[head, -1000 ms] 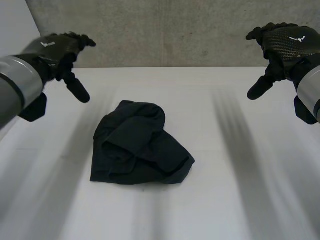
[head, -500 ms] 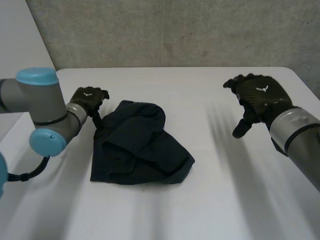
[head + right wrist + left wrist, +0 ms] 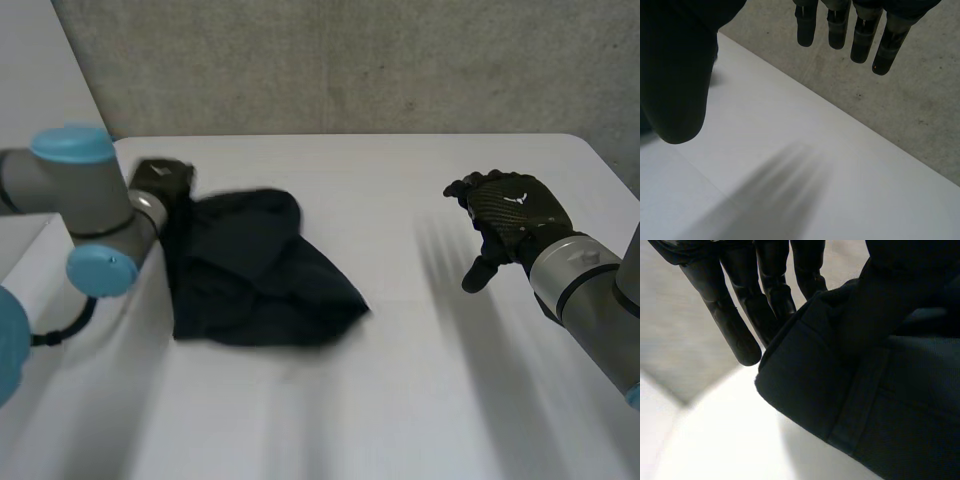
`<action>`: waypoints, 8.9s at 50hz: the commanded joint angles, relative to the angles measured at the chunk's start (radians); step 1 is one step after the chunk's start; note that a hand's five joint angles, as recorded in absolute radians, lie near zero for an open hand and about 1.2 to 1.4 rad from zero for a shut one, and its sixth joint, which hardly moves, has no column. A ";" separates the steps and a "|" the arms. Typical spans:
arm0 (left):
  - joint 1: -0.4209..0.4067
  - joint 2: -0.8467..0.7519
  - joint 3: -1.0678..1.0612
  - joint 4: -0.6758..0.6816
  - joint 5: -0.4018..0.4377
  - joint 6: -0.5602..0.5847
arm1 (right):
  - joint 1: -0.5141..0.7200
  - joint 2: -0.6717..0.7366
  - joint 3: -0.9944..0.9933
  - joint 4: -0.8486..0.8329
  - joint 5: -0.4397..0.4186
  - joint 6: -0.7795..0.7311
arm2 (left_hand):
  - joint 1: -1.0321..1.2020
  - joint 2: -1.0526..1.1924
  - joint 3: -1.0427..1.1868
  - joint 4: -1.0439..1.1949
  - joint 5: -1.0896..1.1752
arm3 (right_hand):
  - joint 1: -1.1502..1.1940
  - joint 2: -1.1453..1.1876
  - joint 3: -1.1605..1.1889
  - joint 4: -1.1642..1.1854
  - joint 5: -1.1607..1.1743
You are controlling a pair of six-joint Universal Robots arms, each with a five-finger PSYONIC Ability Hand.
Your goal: Fold the shorts.
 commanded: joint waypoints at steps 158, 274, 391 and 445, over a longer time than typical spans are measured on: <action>-0.087 0.260 -0.555 -0.052 0.313 -0.014 | -0.013 0.166 0.321 -0.235 -0.123 0.069 | -0.698 -0.767 -0.751 -0.766 -0.703 | 0.456 0.413 0.431 0.393 0.400; -0.079 0.680 -0.939 0.191 -0.154 0.055 | 0.200 0.278 -0.123 -0.104 -0.009 -0.324 | 0.274 0.204 0.221 0.205 0.268 | 1.224 1.181 1.200 1.161 1.169; -0.056 0.357 -0.478 0.119 0.100 -0.038 | -0.043 0.180 -0.001 0.025 -0.112 0.161 | -0.932 -1.002 -0.986 -1.001 -0.938 | 0.283 0.240 0.258 0.220 0.227; -0.033 0.584 -0.740 0.148 0.110 -0.124 | -0.191 0.014 -0.002 0.134 -0.058 -0.566 | -0.932 -1.002 -0.986 -1.001 -0.938 | 1.224 1.181 1.200 1.161 1.169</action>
